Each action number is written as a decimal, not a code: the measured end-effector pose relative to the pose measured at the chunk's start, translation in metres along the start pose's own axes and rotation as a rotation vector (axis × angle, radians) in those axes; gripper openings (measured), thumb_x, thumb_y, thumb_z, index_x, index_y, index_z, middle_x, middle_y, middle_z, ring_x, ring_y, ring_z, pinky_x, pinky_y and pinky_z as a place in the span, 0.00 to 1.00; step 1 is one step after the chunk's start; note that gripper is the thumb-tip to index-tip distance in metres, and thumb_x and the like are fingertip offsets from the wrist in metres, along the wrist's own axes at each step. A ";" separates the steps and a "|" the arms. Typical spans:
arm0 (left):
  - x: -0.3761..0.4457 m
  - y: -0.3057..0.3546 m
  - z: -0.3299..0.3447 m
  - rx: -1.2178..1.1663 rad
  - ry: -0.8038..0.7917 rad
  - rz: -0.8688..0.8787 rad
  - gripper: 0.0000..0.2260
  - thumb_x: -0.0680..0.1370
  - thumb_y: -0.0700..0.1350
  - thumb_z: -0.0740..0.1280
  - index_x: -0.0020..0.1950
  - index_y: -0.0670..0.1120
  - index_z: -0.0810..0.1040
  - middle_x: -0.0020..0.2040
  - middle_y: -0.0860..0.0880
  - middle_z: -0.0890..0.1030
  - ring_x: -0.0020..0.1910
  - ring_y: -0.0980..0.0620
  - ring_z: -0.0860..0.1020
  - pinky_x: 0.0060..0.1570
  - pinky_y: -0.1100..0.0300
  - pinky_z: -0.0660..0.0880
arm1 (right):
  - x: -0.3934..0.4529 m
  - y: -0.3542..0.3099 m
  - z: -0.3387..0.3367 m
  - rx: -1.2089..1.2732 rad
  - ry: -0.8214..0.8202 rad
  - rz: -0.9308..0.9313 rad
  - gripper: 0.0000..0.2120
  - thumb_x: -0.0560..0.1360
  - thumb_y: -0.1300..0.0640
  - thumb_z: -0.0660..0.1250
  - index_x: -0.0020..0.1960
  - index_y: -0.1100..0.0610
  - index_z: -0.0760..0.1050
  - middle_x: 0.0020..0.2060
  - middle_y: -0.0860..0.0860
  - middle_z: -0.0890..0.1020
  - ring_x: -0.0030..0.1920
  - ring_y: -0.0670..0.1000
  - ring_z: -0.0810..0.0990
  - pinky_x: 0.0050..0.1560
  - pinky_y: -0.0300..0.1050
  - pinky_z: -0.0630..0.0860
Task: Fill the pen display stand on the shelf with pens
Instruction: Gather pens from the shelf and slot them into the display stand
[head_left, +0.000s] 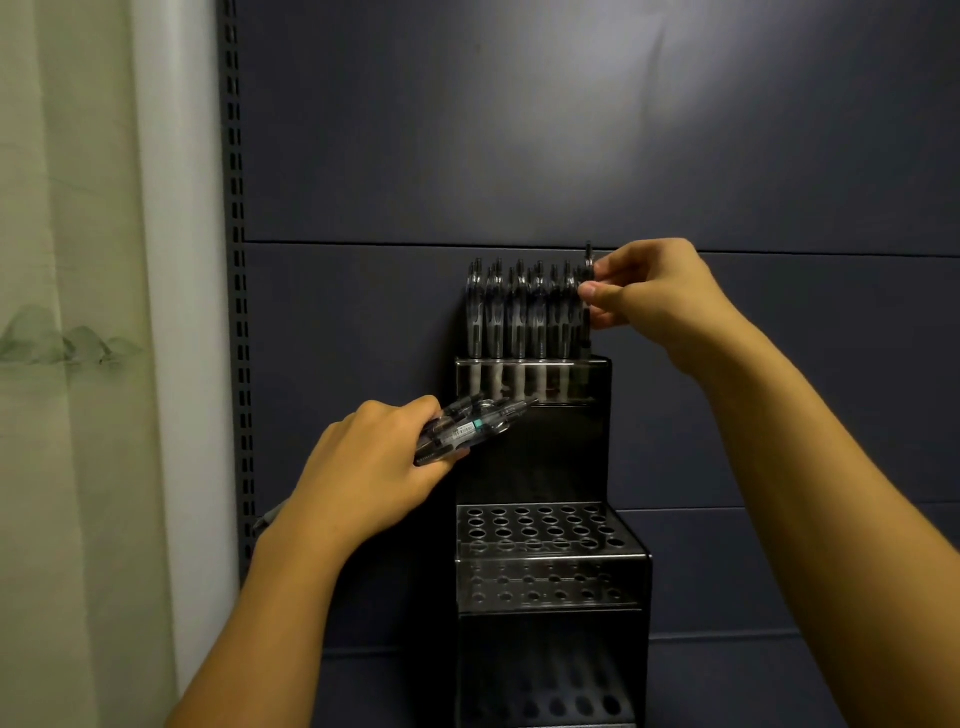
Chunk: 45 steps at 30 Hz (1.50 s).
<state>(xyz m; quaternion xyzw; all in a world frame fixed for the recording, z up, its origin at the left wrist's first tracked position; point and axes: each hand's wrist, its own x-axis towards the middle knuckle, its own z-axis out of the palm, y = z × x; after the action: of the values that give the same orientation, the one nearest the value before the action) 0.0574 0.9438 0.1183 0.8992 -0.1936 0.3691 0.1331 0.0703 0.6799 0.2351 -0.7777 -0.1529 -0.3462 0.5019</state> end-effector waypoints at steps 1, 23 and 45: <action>0.000 0.000 0.000 -0.003 -0.002 -0.002 0.10 0.77 0.61 0.67 0.48 0.57 0.72 0.38 0.57 0.77 0.35 0.58 0.76 0.34 0.60 0.71 | 0.000 0.000 0.001 -0.020 -0.009 0.023 0.06 0.74 0.62 0.75 0.49 0.61 0.79 0.44 0.56 0.84 0.42 0.52 0.86 0.42 0.40 0.83; -0.015 0.015 -0.020 -0.019 -0.008 0.001 0.12 0.78 0.60 0.68 0.42 0.60 0.67 0.35 0.57 0.75 0.33 0.58 0.74 0.31 0.61 0.65 | -0.065 -0.014 -0.003 -0.163 -0.097 -0.080 0.09 0.70 0.54 0.80 0.46 0.54 0.83 0.37 0.51 0.86 0.37 0.51 0.87 0.48 0.51 0.85; -0.033 0.030 -0.014 -0.072 0.049 -0.170 0.08 0.79 0.56 0.66 0.45 0.54 0.71 0.37 0.54 0.76 0.35 0.55 0.75 0.30 0.57 0.67 | -0.130 -0.006 0.063 0.402 -0.336 0.265 0.12 0.72 0.58 0.77 0.46 0.68 0.84 0.41 0.60 0.87 0.41 0.56 0.88 0.46 0.50 0.86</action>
<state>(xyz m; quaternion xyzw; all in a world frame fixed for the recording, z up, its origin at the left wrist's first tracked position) 0.0141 0.9303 0.1074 0.8977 -0.1266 0.3711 0.2008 -0.0023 0.7526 0.1328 -0.7222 -0.1964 -0.1067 0.6546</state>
